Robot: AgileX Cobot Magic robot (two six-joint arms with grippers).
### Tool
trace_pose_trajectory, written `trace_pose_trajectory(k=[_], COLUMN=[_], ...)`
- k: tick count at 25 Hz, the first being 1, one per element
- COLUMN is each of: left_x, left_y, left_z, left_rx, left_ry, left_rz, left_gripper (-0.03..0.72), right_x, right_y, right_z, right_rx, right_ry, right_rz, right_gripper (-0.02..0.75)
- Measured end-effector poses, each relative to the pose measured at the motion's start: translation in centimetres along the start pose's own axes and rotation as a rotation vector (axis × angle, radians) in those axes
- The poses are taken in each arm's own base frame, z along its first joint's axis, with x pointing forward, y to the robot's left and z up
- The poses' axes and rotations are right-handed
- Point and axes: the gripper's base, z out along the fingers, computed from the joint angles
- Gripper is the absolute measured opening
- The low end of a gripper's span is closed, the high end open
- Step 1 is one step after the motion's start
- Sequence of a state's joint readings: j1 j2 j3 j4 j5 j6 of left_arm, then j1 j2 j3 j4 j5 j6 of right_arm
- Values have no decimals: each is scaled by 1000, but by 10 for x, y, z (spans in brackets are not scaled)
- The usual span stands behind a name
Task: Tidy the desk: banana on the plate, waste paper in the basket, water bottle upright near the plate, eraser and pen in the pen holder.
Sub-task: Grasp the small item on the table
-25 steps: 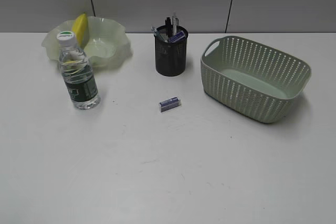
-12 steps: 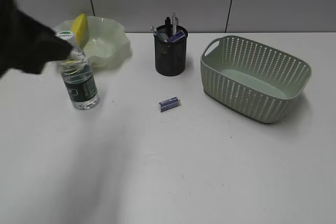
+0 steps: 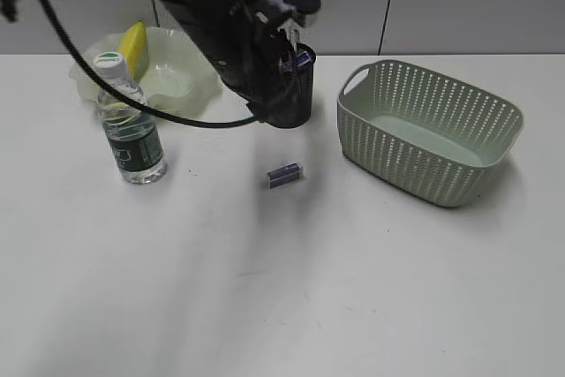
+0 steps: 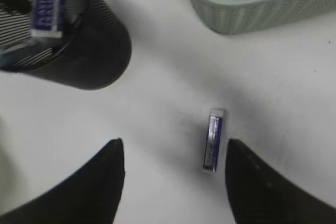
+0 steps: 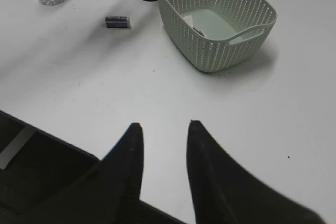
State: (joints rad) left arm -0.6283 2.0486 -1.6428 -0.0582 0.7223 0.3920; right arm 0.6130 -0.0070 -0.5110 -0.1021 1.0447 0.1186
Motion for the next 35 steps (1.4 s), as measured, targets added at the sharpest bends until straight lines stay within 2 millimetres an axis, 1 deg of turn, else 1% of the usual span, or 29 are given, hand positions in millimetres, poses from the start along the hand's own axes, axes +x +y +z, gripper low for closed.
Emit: trace_pose_trajectory(k=[2,4,8,11,19,20,21,22,23,25,26,27,30,33,35], left_x=[-7,-7,0,8,16,17,17,17,17,15,13,11,-4,-25,-38], left_y=[-1,-2,-3,-6,-10,-11,-10,-11,-11,-14,-15,-15,-11,-5,2], left_z=[20,41,70,84,105,107,108,108,108,106,102,98,69,27,6], left_rx=[9,19,33,51,80,84,85,87,89,91,90,89,66,22,-26], left_ry=[36,80,138,172,189,193,193,194,196,196,191,185,121,2,-115], left_rz=[30,47,55,49,22,19,18,17,17,23,27,29,31,34,31], left_gripper=[458,458,459,459,457,449,426,384,333,166,98,76,78,78,78], right_x=[0,0,0,0,0,0,0,0,0,0,0,0,0,0,0], right_y=[0,0,0,0,0,0,0,0,0,0,0,0,0,0,0], right_z=[0,0,0,0,0,0,0,0,0,0,0,0,0,0,0], right_rx=[0,0,0,0,0,0,0,0,0,0,0,0,0,0,0], right_ry=[0,0,0,0,0,0,0,0,0,0,0,0,0,0,0], right_rz=[0,0,0,0,0,0,0,0,0,0,0,0,0,0,0], right_gripper=[241,241,241,241,241,241,241,241,241,241,241,241,241,241,241])
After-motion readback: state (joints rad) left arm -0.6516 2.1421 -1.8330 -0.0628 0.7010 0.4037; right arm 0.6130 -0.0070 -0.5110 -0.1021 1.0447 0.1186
